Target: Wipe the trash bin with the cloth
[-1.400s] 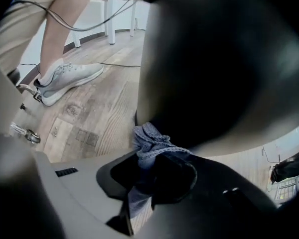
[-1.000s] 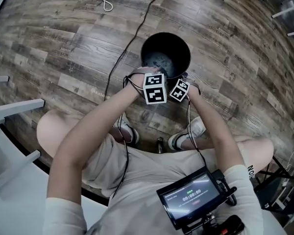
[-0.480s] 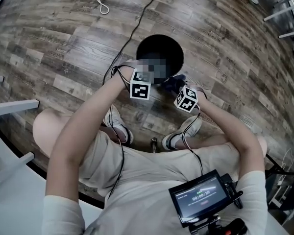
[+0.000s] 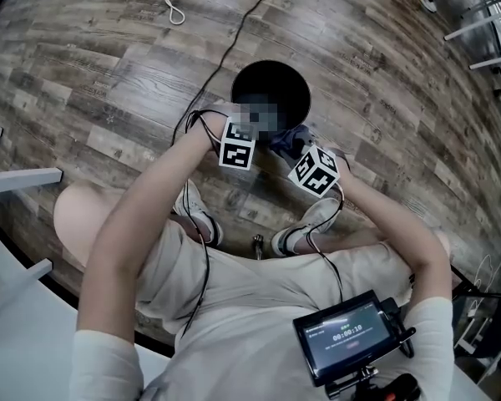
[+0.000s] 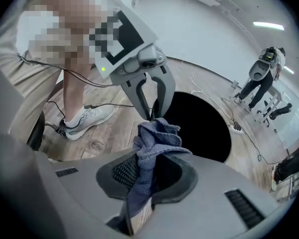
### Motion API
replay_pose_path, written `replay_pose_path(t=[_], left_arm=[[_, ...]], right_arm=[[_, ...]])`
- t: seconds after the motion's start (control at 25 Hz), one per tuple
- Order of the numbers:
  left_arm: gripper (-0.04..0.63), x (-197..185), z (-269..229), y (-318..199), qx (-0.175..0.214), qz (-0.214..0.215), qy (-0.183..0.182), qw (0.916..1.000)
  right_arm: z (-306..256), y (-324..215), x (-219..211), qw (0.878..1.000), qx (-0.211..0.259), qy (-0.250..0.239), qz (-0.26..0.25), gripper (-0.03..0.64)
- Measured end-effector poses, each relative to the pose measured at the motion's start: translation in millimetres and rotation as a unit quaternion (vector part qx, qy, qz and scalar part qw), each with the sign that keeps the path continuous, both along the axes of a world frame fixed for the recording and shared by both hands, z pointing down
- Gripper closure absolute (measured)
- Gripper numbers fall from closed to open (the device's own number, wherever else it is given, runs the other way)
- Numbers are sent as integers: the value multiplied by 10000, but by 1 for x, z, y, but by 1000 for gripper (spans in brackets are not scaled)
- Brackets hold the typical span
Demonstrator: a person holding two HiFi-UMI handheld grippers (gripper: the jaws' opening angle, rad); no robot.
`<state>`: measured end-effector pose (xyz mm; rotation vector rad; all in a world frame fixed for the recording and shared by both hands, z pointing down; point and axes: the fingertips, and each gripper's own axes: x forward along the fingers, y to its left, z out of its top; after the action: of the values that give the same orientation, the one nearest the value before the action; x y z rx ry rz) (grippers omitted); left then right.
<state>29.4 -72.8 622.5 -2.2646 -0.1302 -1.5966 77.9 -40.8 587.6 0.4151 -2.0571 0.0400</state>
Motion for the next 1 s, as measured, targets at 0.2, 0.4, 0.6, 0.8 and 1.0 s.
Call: replay_pose_path(t=[0.2, 0.4, 0.6, 0.8, 1.0], left_arm=[[509, 8, -1, 5, -50, 12, 164, 9999], [537, 19, -8, 13, -367, -165, 489, 9980], [549, 25, -12, 13, -567, -364, 529, 9963], [549, 27, -11, 13, -575, -402, 529, 9961], [549, 30, -12, 10, -578, -547, 575, 9952]], right_arm=[[23, -2, -1, 9998, -132, 143, -3, 552], [56, -5, 6, 9991, -257, 339, 88, 552], [101, -11, 13, 9985, -317, 400, 186, 552], [154, -14, 21, 9967, -301, 731, 197, 552], [194, -25, 30, 9941, -506, 855, 443, 552]])
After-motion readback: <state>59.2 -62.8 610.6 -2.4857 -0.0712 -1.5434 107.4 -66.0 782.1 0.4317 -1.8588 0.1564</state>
